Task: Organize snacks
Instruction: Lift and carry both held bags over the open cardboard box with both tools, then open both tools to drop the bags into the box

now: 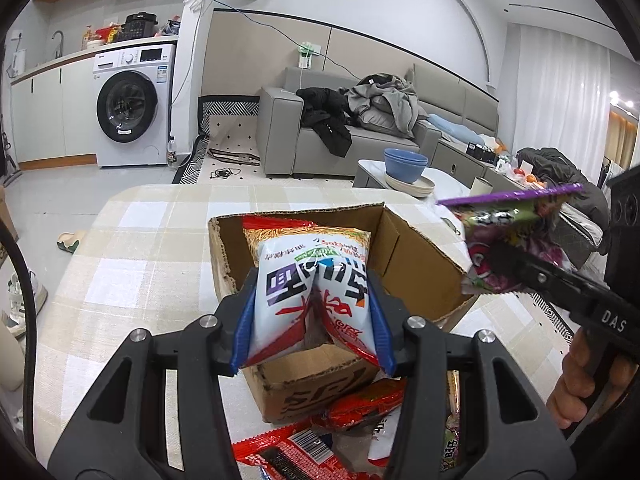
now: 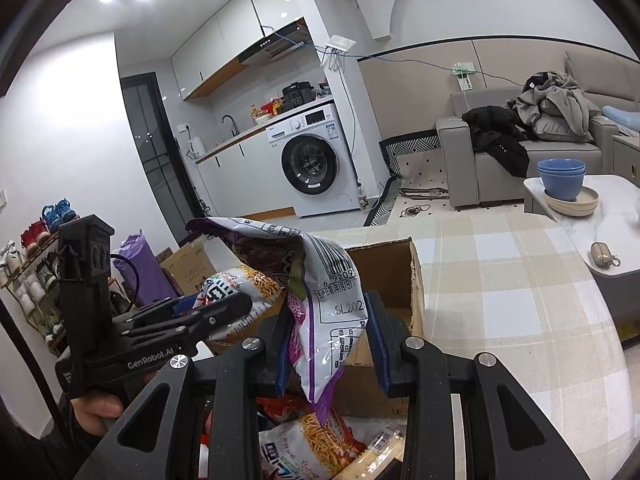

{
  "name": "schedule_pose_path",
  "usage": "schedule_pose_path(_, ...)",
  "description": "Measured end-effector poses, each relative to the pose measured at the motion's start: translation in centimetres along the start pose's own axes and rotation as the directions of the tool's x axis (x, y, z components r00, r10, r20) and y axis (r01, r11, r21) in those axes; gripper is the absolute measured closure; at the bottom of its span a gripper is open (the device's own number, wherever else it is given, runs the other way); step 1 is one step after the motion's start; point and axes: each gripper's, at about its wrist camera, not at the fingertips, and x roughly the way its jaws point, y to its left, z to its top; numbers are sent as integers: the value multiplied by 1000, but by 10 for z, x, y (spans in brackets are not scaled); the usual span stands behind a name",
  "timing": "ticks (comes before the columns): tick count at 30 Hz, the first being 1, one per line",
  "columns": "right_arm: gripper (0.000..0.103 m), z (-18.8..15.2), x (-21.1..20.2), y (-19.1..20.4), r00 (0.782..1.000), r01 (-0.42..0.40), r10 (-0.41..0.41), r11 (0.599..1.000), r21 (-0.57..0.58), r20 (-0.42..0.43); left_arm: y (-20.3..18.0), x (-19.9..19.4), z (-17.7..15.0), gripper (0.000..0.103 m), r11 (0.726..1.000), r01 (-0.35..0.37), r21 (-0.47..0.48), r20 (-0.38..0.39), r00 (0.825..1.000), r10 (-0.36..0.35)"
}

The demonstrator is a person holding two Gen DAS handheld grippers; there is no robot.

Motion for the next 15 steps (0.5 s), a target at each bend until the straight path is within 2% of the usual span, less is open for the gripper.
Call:
schedule_pose_path(9, 71, -9, 36, -8, 994, 25, -23, 1000, 13, -107, -7, 26, -12, 57, 999, -17, 49, -40, 999, 19)
schedule_pose_path(15, 71, -11, 42, -11, 990, 26, -23, 999, 18, -139, -8, 47, -11, 57, 997, -32, 74, -52, 998, 36)
